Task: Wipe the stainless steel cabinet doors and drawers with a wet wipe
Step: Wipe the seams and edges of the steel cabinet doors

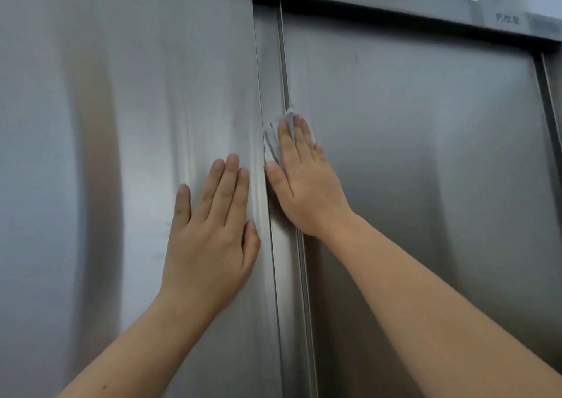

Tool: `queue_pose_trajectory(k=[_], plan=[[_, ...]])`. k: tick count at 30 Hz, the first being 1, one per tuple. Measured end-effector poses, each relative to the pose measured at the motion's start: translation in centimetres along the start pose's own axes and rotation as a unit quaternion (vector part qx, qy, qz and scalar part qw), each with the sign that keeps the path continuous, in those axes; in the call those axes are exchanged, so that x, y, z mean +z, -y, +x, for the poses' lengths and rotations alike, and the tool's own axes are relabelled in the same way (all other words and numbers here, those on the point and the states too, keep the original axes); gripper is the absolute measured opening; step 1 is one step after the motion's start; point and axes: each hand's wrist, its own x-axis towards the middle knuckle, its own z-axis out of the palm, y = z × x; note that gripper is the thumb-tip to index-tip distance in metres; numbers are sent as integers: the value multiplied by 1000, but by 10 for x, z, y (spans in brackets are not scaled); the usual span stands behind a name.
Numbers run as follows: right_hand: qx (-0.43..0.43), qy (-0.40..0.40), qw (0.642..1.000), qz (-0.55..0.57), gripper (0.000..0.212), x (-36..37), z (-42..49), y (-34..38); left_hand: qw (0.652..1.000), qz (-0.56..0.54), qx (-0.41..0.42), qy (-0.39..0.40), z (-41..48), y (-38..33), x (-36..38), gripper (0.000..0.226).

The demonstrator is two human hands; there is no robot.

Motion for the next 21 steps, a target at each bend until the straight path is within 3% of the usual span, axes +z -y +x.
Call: queue_pose_trajectory(k=[8,21], plan=[[12,22,1000,-9,70,33,-105,11,999,-7,-23,25,-35,-19,1,58],[24,26,999,-9,71,24,-78,10,999,-7,-25,37,-64,-28,0,57]])
